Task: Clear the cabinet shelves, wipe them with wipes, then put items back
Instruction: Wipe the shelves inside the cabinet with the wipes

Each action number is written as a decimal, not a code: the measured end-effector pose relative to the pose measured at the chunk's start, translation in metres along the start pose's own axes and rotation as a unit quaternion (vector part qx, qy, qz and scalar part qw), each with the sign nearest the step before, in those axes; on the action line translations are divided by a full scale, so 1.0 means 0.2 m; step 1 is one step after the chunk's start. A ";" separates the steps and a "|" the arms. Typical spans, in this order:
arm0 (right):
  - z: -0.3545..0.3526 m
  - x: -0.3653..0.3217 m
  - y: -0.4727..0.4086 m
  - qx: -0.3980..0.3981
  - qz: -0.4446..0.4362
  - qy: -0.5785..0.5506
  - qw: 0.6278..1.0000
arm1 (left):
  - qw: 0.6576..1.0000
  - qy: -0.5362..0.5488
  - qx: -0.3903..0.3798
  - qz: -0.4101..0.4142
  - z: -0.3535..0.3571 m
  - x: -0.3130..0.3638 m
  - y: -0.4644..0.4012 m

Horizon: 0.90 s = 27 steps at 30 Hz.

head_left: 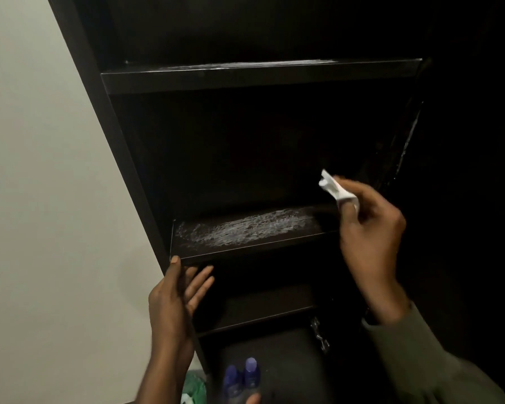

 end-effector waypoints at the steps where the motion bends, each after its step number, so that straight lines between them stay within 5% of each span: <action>1: 0.04 -0.04 -0.03 0.004 -0.078 0.085 0.993 | 1.000 0.022 0.005 -0.008 0.01 -0.01 0.01; 3: 0.18 0.00 -0.09 -0.039 -0.127 0.215 0.968 | 0.998 0.057 0.015 -0.024 0.03 -0.01 0.02; 6: 0.36 0.22 -0.10 -0.184 -0.058 0.377 0.906 | 0.993 0.102 0.026 -0.046 0.05 -0.03 0.03; 9: 0.42 0.31 -0.03 -0.253 -0.033 0.422 0.870 | 0.986 0.154 0.029 -0.062 0.07 -0.04 0.04; 14: 0.61 0.21 0.09 -0.271 -0.012 0.405 0.873 | 0.976 0.204 0.027 -0.070 0.08 -0.05 0.04; 18: 0.94 -0.06 0.39 -0.323 -0.178 0.304 0.878 | 0.981 0.184 0.028 -0.056 0.08 -0.05 0.02; 22: 1.03 -0.11 0.42 -0.372 -0.201 0.216 0.880 | 0.984 0.172 0.027 -0.049 0.07 -0.04 0.02; 24: 0.93 -0.08 0.30 -0.338 -0.157 0.182 0.910 | 0.982 0.183 0.028 -0.047 0.07 -0.03 0.02; 27: 0.63 -0.02 0.04 -0.185 -0.108 0.206 0.955 | 0.980 0.191 0.030 -0.049 0.07 -0.03 0.03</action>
Point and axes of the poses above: each hand's wrist, its own y-axis away from the middle knuckle, its own z-axis out of the palm, x = y × z, the point moved 9 cm from there along -y, towards the middle knuckle, and after that the axes turned 6 degrees about z, right-handed, at the moved point
